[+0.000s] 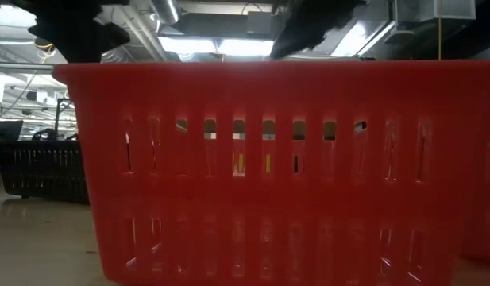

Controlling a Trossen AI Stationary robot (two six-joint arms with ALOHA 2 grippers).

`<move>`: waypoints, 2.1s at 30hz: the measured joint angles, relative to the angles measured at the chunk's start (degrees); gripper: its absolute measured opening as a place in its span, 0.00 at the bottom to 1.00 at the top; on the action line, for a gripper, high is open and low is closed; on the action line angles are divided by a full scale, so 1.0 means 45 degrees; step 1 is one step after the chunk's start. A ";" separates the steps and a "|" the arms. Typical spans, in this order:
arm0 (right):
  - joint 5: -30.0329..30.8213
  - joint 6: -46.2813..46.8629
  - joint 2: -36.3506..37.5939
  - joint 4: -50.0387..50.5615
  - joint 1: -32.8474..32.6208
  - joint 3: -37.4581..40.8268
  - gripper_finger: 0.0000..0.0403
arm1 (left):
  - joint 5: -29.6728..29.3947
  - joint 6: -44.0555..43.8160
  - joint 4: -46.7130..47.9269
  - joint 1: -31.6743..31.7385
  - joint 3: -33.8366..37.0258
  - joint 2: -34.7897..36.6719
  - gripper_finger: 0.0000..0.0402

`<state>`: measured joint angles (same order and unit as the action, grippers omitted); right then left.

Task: Stack baskets on shelf by color
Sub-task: Stack the yellow basket on top of the yellow baskets on the shelf

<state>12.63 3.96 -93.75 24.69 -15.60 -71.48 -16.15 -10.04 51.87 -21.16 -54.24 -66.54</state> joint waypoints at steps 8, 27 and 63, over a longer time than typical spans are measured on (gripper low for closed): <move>0.0424 -0.0120 -0.2900 -0.0044 0.0960 -0.2222 0.24 | -0.0651 0.0000 -0.2074 -0.0207 0.2284 0.2654 0.00; 0.2277 0.2225 -0.6093 0.0362 0.1517 -0.3814 0.23 | -0.0721 -0.0685 -0.3443 -0.0207 0.4571 0.3578 0.00; 0.1719 0.1358 -0.6000 0.9740 0.0000 -1.0115 0.00 | -0.0949 0.0369 -0.4263 -0.0206 0.4576 0.3573 0.00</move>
<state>20.36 10.07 -120.75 68.52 -15.60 -116.99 -20.42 -8.38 32.69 -22.09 -33.65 -50.46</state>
